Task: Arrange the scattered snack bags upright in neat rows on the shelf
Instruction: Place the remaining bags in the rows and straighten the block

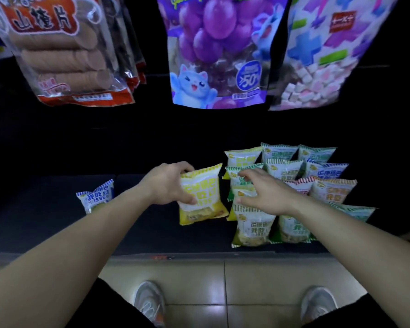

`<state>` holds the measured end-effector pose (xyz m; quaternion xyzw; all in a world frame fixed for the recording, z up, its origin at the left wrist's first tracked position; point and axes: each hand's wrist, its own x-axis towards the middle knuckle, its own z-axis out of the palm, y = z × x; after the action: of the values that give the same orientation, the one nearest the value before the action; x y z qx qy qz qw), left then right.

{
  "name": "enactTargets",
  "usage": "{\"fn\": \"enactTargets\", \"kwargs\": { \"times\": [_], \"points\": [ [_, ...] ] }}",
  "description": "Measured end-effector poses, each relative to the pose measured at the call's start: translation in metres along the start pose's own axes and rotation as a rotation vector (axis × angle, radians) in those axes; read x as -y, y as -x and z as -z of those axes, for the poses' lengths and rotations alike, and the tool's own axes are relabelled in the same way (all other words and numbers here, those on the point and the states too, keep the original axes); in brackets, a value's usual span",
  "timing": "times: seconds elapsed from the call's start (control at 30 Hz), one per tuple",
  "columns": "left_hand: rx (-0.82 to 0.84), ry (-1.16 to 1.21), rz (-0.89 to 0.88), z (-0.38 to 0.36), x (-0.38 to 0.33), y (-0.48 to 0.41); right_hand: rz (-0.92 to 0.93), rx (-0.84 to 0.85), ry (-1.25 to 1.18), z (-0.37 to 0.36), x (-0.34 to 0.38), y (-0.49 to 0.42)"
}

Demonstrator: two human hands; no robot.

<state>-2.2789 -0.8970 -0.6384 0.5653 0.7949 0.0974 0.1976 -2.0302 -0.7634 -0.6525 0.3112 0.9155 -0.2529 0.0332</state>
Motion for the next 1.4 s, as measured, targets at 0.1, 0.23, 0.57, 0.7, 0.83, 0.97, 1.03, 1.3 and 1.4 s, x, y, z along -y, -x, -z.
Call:
{"fn": "enactTargets", "kwargs": {
  "times": [0.1, 0.23, 0.57, 0.7, 0.83, 0.97, 1.03, 1.3, 1.4],
  "points": [
    [0.036, -0.139, 0.057, -0.006, 0.012, -0.020, -0.119, 0.032, 0.021, 0.007, -0.027, -0.006],
    [0.045, -0.241, 0.104, -0.009, 0.024, -0.056, -0.190, 0.036, 0.098, 0.012, -0.049, -0.027],
    [0.050, -0.297, 0.123, -0.050, 0.047, -0.158, -0.184, 0.011, 0.143, -0.002, -0.089, -0.079],
    [0.013, -0.289, 0.135, -0.071, 0.051, -0.184, -0.230, 0.051, 0.103, -0.015, -0.100, -0.086],
    [-0.005, -0.339, 0.160, -0.084, 0.049, -0.203, -0.209, 0.097, 0.116, -0.017, -0.095, -0.092],
    [-0.004, -0.352, 0.188, -0.092, 0.044, -0.214, -0.189, 0.120, 0.159, -0.019, -0.093, -0.090],
    [-0.012, -0.371, 0.216, -0.094, 0.042, -0.218, -0.199, 0.122, 0.159, -0.018, -0.097, -0.089],
    [-0.162, -0.488, 0.151, -0.102, 0.037, -0.217, -0.238, 0.088, 0.115, -0.012, -0.110, -0.084],
    [-0.164, -0.429, 0.168, -0.105, 0.034, -0.216, -0.240, 0.094, 0.121, -0.013, -0.110, -0.083]
  ]
}}
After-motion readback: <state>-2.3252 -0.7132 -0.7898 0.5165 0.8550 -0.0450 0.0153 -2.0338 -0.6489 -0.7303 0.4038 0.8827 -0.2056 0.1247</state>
